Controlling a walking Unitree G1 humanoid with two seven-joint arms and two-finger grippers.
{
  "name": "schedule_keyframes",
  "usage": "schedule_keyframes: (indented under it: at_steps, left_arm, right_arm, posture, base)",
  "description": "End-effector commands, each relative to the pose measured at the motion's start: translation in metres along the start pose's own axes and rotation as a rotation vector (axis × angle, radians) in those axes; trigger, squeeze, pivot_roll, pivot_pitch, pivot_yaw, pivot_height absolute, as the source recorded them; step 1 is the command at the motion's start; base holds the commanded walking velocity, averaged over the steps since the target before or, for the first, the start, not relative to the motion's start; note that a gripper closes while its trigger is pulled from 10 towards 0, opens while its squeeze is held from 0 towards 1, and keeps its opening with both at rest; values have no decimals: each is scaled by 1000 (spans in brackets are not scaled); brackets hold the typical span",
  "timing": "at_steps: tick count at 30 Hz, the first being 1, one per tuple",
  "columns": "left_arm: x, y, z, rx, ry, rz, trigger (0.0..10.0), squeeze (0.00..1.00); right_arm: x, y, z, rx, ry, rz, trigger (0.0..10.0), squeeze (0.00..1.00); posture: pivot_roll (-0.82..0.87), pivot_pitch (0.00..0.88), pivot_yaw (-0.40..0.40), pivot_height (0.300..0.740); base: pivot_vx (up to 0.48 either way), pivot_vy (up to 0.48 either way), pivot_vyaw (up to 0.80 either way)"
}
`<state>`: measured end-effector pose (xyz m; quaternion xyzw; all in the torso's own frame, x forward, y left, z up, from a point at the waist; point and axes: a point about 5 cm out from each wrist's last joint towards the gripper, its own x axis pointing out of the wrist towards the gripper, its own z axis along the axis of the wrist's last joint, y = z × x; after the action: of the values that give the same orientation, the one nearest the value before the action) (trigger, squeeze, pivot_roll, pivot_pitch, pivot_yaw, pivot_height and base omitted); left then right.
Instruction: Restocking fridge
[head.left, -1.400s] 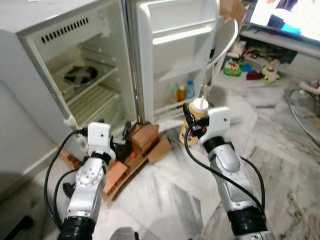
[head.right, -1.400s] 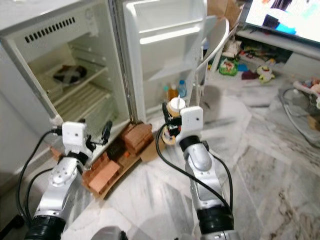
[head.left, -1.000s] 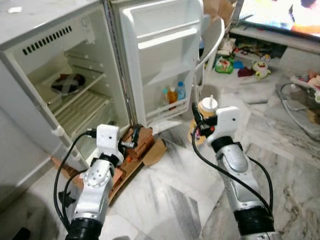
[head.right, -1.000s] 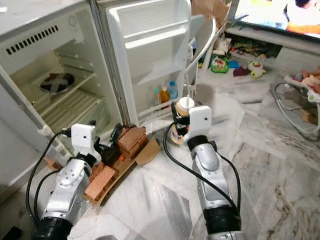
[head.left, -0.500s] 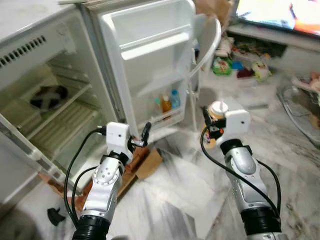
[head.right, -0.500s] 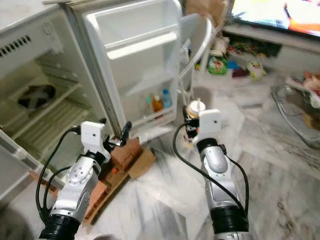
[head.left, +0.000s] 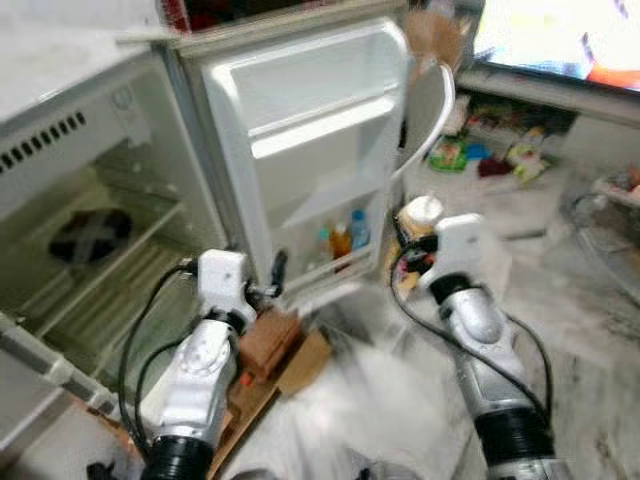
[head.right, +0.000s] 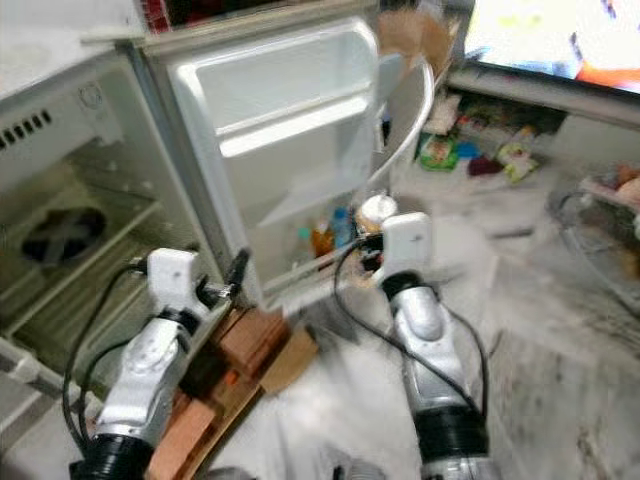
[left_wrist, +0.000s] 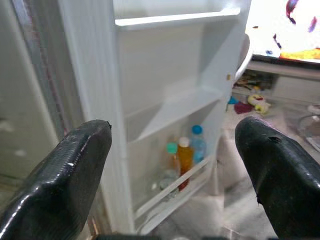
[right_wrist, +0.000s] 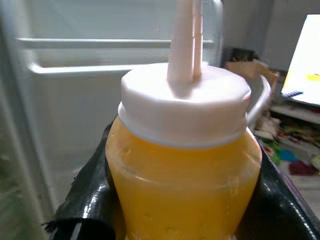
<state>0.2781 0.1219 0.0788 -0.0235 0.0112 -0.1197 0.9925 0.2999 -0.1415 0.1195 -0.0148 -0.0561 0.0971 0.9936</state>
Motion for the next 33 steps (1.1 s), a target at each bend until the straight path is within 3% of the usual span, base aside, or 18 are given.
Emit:
schedule_keyframes:
  at_steps: [1,11,22,29,33]
  left_arm:
    - [-1,11,3,29,-10,39,10000,0]
    - [-4,13,1,41,3,40,10000,0]
    - [-1,13,3,52,11,29,10000,0]
    - [-6,21,6,66,4,27,10000,0]
    - [-8,18,5,60,-2,8,10000,0]
  right_arm:
    - [5,9,9,15,-39,27,10000,0]
    - [4,10,9,8,-40,44,10000,0]
    - [5,5,11,-4,-32,-3,10000,0]
    - [-7,-6,-13,-36,74,-107,10000,0]
    - [-8,-9,-18,-62,103,-134,10000,0]
  posture:
    - [45,0,2,740]
    - [46,0,6,740]
    - [45,0,18,740]
    - [59,0,14,740]
    - [57,0,12,740]
  base:
    - [0,0,0]
    - [0,0,0]
    - [0,0,519]
    - [0,0,0]
    - [0,0,0]
